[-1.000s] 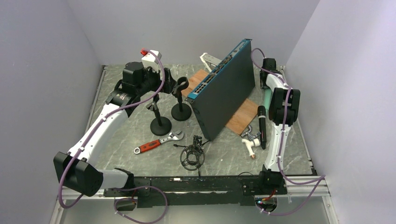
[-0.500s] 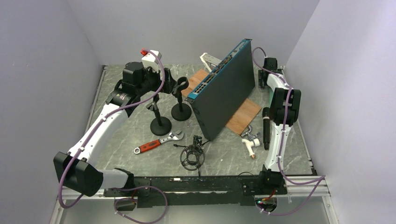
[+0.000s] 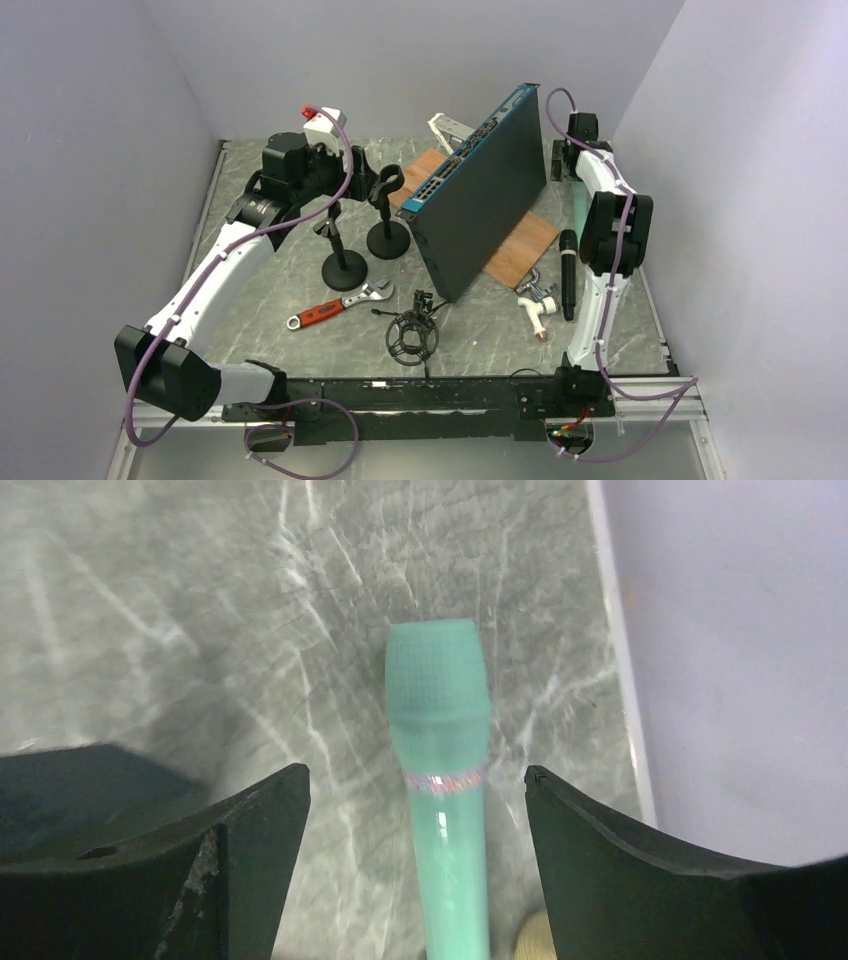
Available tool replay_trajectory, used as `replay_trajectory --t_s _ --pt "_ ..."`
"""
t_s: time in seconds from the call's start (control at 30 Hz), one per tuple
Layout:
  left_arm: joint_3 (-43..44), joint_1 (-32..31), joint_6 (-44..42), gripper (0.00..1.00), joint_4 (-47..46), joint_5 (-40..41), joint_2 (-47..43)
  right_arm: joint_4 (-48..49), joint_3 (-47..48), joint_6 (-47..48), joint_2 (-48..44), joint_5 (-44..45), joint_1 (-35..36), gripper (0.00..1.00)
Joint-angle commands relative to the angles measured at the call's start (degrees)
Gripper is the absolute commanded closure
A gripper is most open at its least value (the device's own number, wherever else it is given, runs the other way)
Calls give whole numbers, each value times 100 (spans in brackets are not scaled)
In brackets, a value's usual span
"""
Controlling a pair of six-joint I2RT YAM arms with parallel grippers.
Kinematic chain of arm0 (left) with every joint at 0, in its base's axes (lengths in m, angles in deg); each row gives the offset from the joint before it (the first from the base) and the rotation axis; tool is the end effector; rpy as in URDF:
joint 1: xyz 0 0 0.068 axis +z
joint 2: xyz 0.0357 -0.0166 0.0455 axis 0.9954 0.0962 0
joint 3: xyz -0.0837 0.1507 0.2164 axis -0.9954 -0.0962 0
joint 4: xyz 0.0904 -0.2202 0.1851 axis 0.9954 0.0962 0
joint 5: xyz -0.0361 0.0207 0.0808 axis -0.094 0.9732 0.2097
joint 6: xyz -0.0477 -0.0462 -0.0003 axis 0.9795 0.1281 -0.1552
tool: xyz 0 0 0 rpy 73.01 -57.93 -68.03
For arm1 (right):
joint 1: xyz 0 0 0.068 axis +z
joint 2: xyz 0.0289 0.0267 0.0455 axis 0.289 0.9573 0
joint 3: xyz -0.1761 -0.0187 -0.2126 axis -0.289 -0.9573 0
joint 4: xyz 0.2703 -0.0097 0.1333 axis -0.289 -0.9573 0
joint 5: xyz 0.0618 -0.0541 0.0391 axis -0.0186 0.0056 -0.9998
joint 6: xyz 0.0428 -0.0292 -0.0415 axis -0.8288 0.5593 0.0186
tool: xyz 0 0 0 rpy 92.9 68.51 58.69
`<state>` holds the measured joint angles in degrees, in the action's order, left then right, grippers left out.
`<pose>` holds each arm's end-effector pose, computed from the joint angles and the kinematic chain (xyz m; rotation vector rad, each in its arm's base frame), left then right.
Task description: Remove the microphone from the stand
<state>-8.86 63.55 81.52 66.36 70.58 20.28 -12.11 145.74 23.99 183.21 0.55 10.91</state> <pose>0.3289 -0.1358 0.3839 0.3031 1.8846 -0.5392 0.5575 -0.0736 0.1673 0.2150 2.4384 -0.4423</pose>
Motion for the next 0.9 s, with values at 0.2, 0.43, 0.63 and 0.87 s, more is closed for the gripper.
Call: replay_trajectory --t_s 0.2,0.43,0.63,0.87 --pt "78 19 30 6 -180 -58 -178 -233 -1101 -972 -2561 167 433 19" --pt "40 19 -2 6 -212 -18 -266 293 -3117 -1455 -4640 -110 1177 18" --pt "-53 10 -54 6 -331 57 -367 442 -4555 -1845 -6443 -998 1871 17" --pt "-368 -89 -239 6 -695 255 -815 875 -5983 -2549 -8532 -2599 2012 6"
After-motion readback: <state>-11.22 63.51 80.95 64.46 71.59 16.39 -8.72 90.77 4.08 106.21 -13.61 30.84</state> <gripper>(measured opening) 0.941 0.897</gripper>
